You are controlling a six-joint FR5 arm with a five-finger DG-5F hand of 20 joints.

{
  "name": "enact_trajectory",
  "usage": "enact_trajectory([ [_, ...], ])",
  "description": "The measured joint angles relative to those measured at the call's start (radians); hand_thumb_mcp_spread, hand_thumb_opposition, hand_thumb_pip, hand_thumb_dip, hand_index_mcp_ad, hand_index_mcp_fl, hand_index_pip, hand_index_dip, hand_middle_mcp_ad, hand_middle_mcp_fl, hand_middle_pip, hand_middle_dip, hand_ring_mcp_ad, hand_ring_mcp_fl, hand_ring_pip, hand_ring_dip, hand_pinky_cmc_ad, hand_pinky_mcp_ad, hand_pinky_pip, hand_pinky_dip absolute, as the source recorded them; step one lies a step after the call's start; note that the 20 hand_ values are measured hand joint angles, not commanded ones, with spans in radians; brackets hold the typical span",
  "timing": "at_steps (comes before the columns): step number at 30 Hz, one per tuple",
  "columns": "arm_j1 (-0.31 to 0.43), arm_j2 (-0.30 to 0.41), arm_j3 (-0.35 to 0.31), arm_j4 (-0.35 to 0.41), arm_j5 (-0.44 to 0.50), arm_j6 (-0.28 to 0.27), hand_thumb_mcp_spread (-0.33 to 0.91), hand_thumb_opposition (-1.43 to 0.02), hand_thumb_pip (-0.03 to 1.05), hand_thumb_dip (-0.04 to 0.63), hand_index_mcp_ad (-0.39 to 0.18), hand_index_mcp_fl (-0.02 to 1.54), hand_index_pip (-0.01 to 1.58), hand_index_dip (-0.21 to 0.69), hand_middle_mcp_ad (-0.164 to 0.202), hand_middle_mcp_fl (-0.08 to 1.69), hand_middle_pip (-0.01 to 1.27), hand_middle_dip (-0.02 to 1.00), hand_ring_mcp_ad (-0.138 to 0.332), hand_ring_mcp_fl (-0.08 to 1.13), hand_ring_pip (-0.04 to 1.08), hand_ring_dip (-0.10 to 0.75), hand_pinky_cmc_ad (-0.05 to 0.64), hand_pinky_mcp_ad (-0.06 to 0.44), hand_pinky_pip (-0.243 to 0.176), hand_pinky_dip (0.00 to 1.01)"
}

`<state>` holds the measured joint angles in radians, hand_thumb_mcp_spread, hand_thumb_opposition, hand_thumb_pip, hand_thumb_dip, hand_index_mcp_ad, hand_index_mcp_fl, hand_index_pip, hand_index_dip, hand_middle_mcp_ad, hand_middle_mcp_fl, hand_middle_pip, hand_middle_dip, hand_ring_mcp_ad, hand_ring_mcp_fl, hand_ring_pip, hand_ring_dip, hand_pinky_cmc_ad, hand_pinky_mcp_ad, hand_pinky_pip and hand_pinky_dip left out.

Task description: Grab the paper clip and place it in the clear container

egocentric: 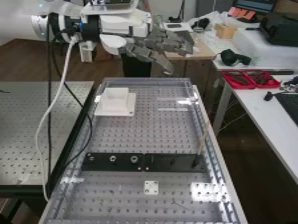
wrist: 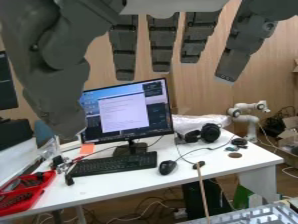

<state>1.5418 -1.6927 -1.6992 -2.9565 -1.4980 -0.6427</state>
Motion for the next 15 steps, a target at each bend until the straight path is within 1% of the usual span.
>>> enact_trajectory([
  [3,0.001,-0.003,0.003,-0.003,0.0,-0.017,0.3,-0.75,0.61,0.267,-0.108,0.29,0.1,0.161,0.066,0.09,0.13,0.2,0.098,0.0,0.11,0.103,0.379,0.279,-0.096,0.6],
  [9,0.004,-0.009,0.014,-0.011,-0.002,-0.034,0.3,-0.75,0.61,0.267,-0.108,0.29,0.1,0.161,0.066,0.07,0.13,0.2,0.098,0.0,0.11,0.103,0.379,0.279,-0.096,0.6],
  [15,0.004,-0.007,0.018,-0.015,0.0,-0.037,0.3,-0.75,0.61,0.267,-0.108,0.29,0.1,0.161,0.066,0.07,0.13,0.2,0.098,0.0,0.12,0.103,0.379,0.279,-0.096,0.6],
])
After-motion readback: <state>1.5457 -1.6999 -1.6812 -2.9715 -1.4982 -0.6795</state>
